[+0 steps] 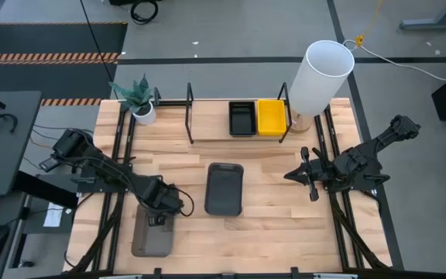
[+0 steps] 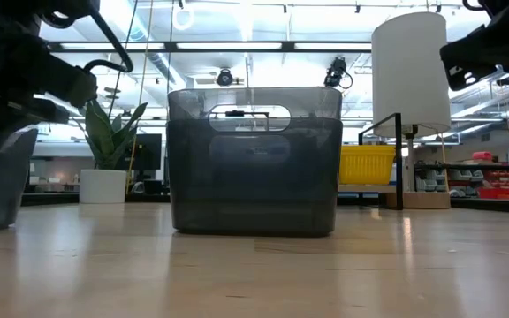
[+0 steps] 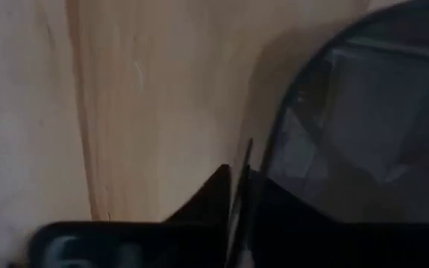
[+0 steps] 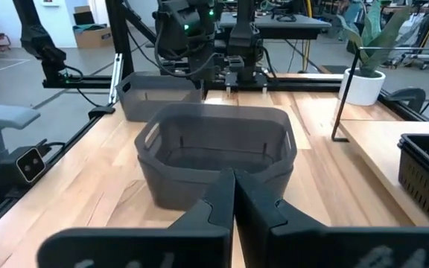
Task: Stack baskets on shelf by color
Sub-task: Stack the bottom gray bin on top of the top gray bin
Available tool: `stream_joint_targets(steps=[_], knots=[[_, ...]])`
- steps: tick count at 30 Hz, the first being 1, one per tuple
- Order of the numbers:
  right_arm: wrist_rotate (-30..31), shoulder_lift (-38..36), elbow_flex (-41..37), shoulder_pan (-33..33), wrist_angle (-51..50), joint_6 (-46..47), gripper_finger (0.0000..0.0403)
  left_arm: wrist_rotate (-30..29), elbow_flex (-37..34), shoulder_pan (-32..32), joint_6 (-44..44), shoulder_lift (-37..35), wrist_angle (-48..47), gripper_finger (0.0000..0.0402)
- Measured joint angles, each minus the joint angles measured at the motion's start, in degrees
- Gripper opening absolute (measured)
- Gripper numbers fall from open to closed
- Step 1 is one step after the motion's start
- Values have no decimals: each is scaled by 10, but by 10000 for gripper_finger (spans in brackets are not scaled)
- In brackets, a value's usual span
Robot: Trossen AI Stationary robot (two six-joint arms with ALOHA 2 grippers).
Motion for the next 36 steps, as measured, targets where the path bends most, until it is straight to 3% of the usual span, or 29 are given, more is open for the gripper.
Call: stream_joint_targets(steps=[2, 9, 14, 24, 31, 36], knots=[[1, 0, 0, 0, 1, -2, 19, 5, 0, 10, 6, -1, 2, 12], [1, 0, 0, 0, 2, -7, 22, 14, 24, 55, 30, -4, 0, 7], [1, 0, 0, 0, 5, -8, 22, -5, 102, 78, 67, -7, -18, 7], [1, 0, 0, 0, 6, -8, 22, -7, 277, 123, 179, -8, -150, 4], [1, 0, 0, 0, 6, -8, 22, -127, 345, 153, 271, -8, -86, 7], [1, 0, 0, 0, 6, -8, 22, -140, 348, 193, 333, -8, 33, 7]])
